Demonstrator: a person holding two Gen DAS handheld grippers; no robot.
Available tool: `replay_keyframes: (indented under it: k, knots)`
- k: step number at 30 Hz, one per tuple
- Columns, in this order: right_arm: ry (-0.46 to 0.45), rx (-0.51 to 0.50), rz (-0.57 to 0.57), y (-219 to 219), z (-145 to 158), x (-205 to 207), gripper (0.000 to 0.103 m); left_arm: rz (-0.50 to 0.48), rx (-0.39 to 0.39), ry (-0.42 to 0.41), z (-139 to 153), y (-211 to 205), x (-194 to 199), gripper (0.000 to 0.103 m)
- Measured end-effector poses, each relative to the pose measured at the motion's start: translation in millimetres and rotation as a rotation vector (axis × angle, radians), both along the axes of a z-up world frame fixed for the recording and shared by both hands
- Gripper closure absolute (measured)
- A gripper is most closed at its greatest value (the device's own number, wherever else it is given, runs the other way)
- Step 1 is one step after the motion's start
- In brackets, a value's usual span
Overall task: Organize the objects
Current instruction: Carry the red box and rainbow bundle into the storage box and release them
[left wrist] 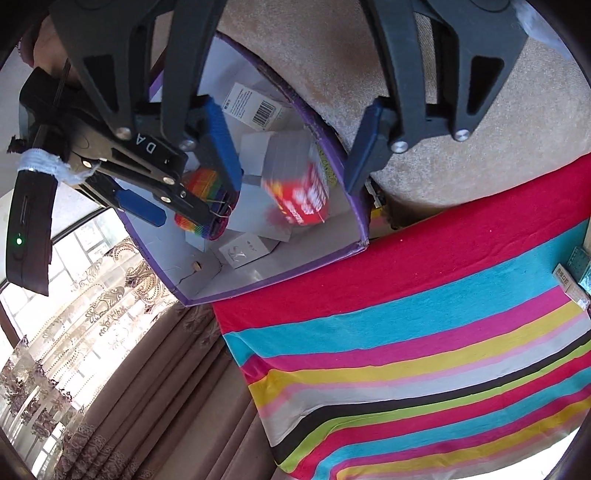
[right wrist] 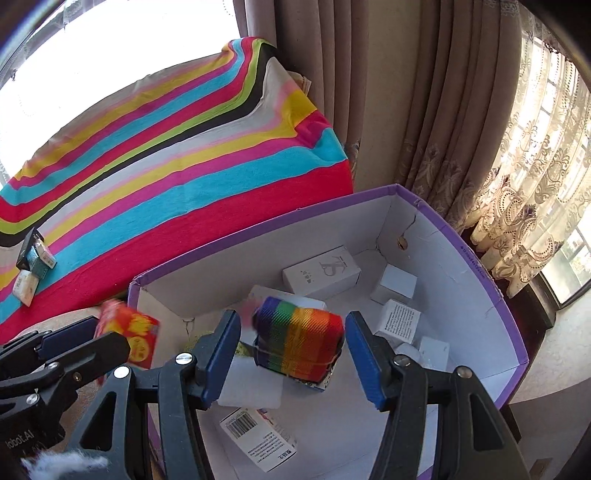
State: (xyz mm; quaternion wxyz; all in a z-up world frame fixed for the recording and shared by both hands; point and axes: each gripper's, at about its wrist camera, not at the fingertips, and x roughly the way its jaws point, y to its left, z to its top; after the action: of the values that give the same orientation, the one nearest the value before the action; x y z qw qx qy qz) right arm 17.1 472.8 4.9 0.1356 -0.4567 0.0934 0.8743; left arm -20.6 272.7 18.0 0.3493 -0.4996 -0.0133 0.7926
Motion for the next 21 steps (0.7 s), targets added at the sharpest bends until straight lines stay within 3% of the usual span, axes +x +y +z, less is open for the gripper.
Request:
replay_keyframes:
  k: [3, 10, 21]
  knots:
    - [-0.004, 0.003, 0.008, -3, -1, -2, 0.032, 0.014, 0.003, -0.008, 2, -5, -2, 0.035]
    - [-0.002, 0.001, 0.036, -18, 1, -5, 0.032, 0.088, -0.010, 0.019, 6, -34, -9, 0.035]
    - [0.000, -0.029, 0.107, -52, 5, -15, 0.030, 0.258, -0.045, -0.010, 2, -103, -26, 0.032]
